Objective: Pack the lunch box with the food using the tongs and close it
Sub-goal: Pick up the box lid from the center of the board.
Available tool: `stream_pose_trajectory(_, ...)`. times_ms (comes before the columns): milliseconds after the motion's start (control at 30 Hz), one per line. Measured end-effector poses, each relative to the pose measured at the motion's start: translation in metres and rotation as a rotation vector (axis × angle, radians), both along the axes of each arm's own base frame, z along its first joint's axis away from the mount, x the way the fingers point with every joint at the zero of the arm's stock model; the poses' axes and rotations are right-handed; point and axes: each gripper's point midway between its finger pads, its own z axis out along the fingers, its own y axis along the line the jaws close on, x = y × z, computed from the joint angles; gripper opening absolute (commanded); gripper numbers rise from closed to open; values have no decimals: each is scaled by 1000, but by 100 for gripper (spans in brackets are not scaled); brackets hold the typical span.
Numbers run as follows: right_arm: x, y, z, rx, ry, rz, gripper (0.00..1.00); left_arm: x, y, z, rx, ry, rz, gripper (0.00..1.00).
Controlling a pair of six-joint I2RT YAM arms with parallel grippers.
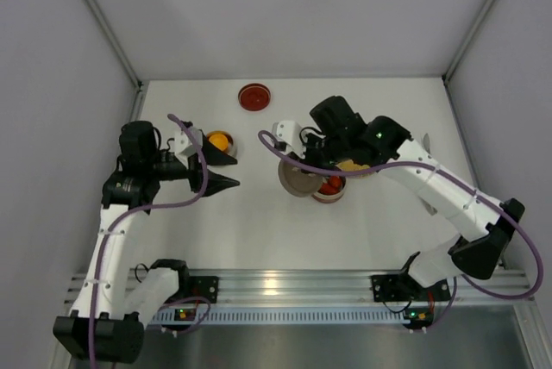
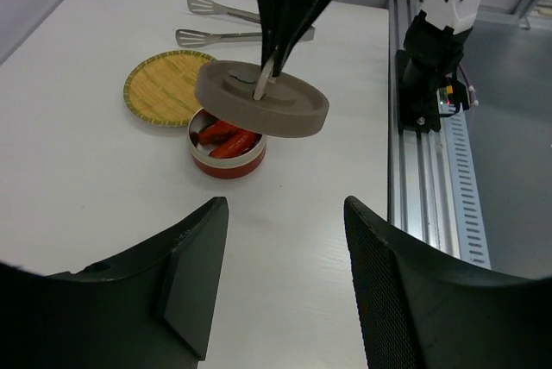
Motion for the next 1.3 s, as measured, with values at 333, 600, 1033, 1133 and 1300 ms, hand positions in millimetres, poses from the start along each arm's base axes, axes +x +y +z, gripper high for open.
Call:
stream_pose_trajectory(333,6,29,-6,-74,-69,30,0,15,-12,-34,-30,177,74,86)
stream_pose_trajectory(600,7,31,-8,-116,-125,34,0,6,-14,-41,-111,261,107,55)
stream_pose_trajectory(1033,-16,47,-3,-82,-98,87,0,-25,-24,-23,-34,-116,-40,55)
stream_pose_trajectory(1133,-19,50,-4,-86,-97,89,0,-30,-30,-24,-25,-152,-68,55)
stream_pose_trajectory(1300,-23,54,-2,-87,-111,98,0,-30,-36,-25,-33,-172,-66,53)
